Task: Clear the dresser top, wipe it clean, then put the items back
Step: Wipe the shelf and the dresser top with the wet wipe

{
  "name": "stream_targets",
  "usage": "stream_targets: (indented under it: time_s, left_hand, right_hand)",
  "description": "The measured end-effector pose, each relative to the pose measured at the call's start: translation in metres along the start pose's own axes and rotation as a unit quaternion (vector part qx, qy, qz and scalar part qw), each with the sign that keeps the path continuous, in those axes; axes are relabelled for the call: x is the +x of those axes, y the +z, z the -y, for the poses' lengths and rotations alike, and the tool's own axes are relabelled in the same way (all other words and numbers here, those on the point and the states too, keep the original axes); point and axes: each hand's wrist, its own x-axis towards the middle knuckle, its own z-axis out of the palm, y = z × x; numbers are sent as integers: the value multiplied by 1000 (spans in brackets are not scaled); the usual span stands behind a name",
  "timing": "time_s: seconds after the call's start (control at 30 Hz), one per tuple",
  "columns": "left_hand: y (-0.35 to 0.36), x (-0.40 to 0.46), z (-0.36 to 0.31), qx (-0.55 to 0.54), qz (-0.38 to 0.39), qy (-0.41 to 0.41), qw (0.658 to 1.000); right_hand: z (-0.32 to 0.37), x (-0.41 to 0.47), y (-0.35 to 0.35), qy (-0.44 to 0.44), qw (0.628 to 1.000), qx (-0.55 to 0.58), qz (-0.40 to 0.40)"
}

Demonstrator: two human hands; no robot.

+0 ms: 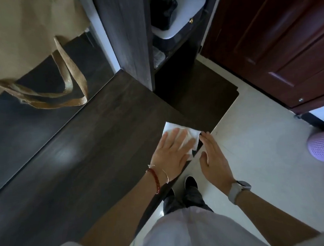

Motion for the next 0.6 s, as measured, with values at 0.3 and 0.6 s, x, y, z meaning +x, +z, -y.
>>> stream_targets:
  time_s: [0.3, 0.6]
  left_hand:
    - [18, -69, 16, -56, -103, 38, 992]
    - [-62, -33, -8, -456, -173, -302, 819]
  right_hand:
    - [3, -33, -9, 35, 998, 40, 27]
    - [28, -40, -34, 101, 970, 211, 59]
